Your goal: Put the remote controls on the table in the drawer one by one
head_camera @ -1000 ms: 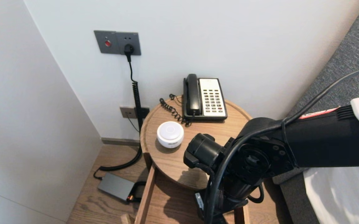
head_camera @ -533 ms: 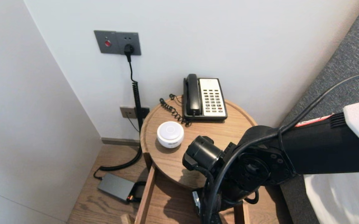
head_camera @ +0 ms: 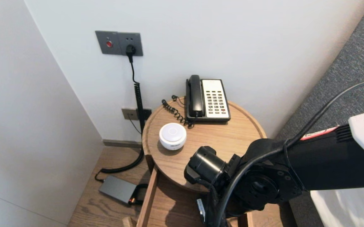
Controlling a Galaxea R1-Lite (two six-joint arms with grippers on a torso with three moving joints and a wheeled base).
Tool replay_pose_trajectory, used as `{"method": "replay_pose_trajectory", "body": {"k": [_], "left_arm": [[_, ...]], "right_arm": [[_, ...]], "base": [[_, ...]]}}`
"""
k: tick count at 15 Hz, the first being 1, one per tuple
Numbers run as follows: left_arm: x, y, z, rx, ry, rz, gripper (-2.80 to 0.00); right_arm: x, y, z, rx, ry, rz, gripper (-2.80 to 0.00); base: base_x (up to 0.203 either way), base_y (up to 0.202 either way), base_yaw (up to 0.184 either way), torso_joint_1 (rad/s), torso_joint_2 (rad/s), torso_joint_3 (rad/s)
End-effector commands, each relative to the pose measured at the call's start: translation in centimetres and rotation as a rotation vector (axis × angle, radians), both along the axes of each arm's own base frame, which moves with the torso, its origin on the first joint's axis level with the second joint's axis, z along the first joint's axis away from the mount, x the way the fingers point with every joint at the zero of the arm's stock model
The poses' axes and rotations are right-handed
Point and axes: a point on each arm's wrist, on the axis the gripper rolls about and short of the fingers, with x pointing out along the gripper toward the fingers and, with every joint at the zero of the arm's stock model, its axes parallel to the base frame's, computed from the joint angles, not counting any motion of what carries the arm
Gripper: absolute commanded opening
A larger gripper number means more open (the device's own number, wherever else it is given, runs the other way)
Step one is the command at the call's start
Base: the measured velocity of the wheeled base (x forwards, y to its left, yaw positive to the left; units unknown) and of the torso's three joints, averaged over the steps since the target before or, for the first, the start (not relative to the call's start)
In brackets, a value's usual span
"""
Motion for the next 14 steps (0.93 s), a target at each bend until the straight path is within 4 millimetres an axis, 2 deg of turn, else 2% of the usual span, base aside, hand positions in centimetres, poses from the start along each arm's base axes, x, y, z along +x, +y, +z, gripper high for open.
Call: {"method": "replay_pose_trajectory", "body": {"k": [1, 6, 14], "left_arm": [[0.1, 0.0, -0.4, 0.000, 0.013, 0.001, -2.80], [0.1, 0.0, -0.4, 0.000, 0.012, 0.002, -2.80], [0.1, 0.0, -0.4, 0.000, 0.013, 0.001, -2.80]], "right_arm": [[-0.6, 0.0, 0.0, -0.002, -0.021, 0.005, -2.80], [-1.6, -0.1, -1.5, -0.011, -0.096, 0.003, -2.80], [-1.4, -0.1, -2.3, 0.005, -0.124, -0.037, -2.80]], "base": [[0.000, 0.000, 0.000, 0.000, 0.00, 0.000], [0.000, 0.000, 0.000, 0.000, 0.00, 0.000], [0.000, 0.000, 0.000, 0.000, 0.00, 0.000]]}}
